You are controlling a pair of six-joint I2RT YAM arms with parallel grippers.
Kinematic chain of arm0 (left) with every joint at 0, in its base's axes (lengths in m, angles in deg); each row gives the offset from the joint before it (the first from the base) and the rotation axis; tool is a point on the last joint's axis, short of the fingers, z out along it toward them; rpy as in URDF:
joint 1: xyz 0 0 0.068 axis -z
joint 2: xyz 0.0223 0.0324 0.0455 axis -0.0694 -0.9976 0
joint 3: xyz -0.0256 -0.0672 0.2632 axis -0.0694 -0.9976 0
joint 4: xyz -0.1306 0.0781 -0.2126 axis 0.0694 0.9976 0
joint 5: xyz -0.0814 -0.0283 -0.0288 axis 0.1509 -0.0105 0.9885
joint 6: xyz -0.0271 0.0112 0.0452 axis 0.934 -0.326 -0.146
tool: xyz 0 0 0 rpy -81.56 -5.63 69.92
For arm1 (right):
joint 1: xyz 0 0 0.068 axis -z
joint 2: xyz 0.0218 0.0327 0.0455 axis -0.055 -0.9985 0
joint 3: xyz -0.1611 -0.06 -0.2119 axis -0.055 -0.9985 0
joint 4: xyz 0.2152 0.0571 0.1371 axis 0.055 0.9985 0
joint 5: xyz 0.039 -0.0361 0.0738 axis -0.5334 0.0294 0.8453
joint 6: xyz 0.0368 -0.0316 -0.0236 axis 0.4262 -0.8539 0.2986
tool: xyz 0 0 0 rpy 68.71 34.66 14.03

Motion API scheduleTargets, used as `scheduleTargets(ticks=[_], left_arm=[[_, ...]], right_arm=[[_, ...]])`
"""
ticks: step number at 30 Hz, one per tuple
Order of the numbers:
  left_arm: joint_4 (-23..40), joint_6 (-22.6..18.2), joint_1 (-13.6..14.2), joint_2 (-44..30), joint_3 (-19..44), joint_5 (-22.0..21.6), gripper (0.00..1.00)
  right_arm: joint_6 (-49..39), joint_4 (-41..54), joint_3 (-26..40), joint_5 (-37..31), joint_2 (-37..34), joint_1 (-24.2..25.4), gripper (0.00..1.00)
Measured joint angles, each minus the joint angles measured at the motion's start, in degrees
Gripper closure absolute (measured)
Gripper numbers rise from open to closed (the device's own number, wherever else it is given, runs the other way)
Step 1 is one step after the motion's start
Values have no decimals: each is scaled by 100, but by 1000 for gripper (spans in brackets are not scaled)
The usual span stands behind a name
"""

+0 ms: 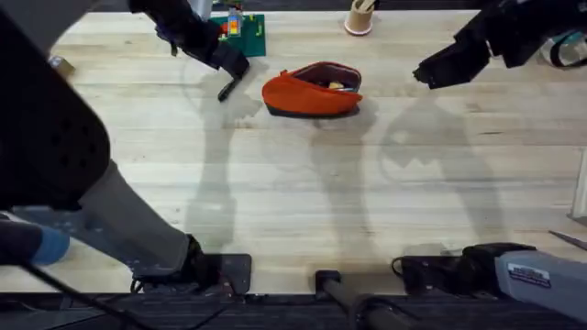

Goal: Unzip the bag, pick up the pens from the table one at a time and place them inside, then zip the bag closed.

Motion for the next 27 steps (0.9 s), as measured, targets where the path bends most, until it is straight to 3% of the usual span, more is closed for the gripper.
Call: scheduleTargets(ticks=[18, 27], left_arm=[[-817, -46, 7, -1345, 0, 185, 5], [-1031, -50, 17, -1395, 0, 169, 23]], right_arm=[[0, -2, 0, 0, 0, -1, 5], [0, -1, 0, 0, 0, -2, 7]])
